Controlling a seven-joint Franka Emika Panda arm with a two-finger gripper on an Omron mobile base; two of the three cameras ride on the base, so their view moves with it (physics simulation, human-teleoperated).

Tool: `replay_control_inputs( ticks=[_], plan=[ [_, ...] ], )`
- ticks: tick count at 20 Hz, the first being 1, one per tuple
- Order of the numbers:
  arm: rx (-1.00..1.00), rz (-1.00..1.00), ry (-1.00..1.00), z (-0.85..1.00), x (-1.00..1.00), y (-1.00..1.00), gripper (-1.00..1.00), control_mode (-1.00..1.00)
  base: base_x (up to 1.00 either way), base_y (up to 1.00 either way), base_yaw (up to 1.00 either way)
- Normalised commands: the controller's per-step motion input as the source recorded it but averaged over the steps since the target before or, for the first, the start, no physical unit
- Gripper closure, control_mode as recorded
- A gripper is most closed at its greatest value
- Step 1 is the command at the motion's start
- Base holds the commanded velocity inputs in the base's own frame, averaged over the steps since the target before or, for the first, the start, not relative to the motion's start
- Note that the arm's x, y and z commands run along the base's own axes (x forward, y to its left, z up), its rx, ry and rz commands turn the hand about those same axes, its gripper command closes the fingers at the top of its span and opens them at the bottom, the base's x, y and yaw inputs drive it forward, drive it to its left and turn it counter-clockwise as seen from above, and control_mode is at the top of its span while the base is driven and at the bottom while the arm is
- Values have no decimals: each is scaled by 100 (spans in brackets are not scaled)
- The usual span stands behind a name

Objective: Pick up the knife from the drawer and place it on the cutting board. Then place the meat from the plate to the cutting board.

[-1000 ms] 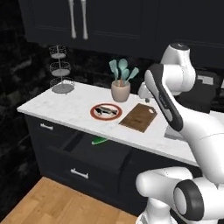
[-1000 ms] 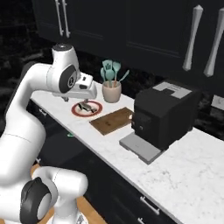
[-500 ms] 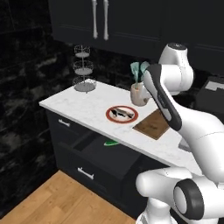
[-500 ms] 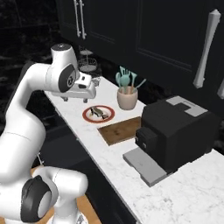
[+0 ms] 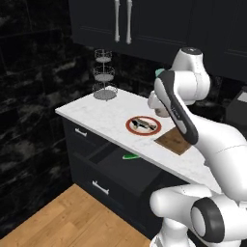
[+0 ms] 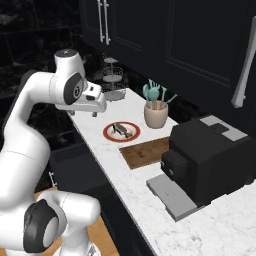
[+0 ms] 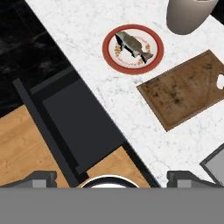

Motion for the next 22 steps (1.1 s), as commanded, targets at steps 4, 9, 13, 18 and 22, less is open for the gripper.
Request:
replay_control_inputs(
  ticks=[4, 9, 13, 18, 22],
  plan=[
    [0, 0, 0, 0, 0, 0, -100, 100, 0, 0, 0],
    [0, 0, 0, 0, 0, 0, -100, 100, 0, 0, 0],
    [0, 0, 0, 0, 0, 0, -100, 100, 0, 0, 0],
    [-2, -6, 6, -46, 18, 53, -100, -100, 0, 0, 0],
    [0, -28, 3, -100, 30, 100, -100, -100, 0, 0, 0]
  ],
)
